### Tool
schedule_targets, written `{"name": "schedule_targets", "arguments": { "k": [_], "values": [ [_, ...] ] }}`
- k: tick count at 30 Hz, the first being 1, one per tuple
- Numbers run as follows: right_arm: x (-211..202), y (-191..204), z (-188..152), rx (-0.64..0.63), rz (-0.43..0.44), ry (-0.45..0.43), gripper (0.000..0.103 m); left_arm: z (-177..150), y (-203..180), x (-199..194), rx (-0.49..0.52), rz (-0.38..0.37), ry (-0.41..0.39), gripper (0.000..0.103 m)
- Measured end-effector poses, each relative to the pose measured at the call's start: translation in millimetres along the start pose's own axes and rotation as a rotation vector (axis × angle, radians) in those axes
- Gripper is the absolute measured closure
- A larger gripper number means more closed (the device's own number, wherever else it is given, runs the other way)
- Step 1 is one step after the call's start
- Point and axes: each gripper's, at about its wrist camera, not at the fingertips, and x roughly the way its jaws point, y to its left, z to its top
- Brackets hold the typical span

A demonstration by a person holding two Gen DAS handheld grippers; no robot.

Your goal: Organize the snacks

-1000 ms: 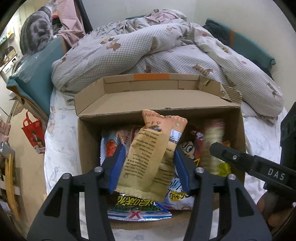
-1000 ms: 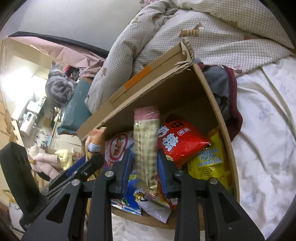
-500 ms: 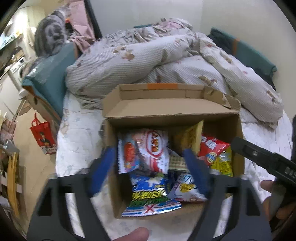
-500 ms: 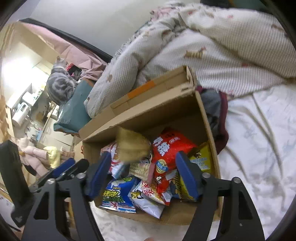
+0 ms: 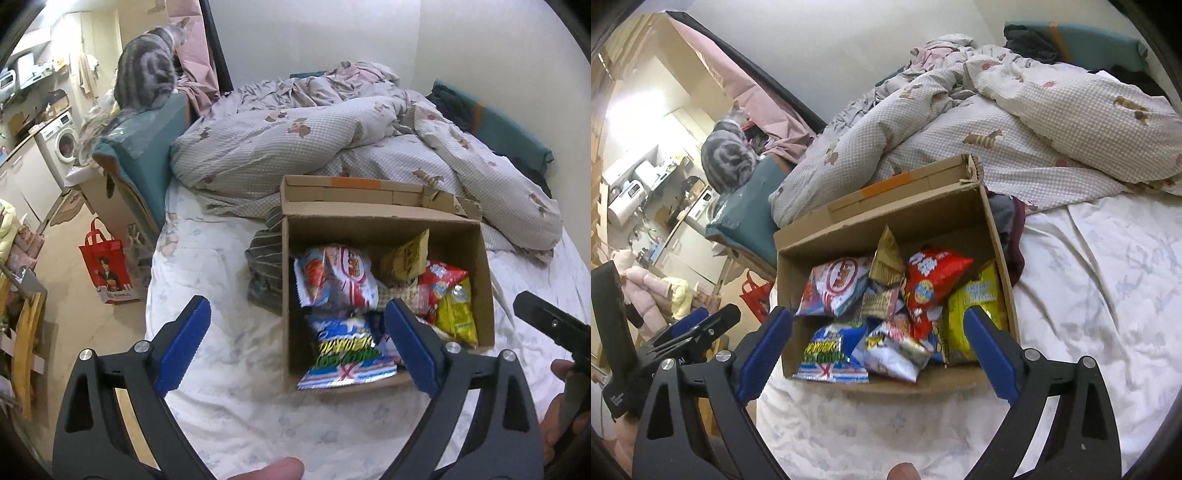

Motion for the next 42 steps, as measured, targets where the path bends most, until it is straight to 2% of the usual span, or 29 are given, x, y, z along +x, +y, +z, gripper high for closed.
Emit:
{"name": "schedule_targets", "arguments": {
  "k": [6, 14, 20, 27, 30, 42],
  "values": [
    [-20.1, 6.9, -22.5, -0.027, -0.037, -0.022, 0.000, -24.2, 6.6, -23.7, 0.021, -0.004, -0.043, 0.010],
    [-49.8, 12.7, -58.6, -0.033, -0.076, -0.062, 0.000, -61.5, 22.1, -41.6, -0.102, -0.055, -0.014, 0.010],
    [-59.9, 22.3, -82.7, -0.087, -0.137, -0.090, 0.000, -76.7, 20.0, -49.5, -0.085, -0.058, -0.031, 0.010],
    [-55.0, 27.9, -86.4, -0.136, -0.195, -0.119, 0.000, -82.1, 18.4, -43.7, -0.072, -0.035, -0.041, 0.009],
    [-49.3, 28.7, -87.1, -0.148, -0.215, -0.120, 0.000, -82.3, 14.2, -41.7, -0.055, -0.029, -0.051, 0.000],
    [-40.0, 32.8, -90.5, -0.163, -0.219, -0.101, 0.000, -84.0, 16.0, -37.2, -0.060, -0.012, -0.039, 0.000]
  ]
}}
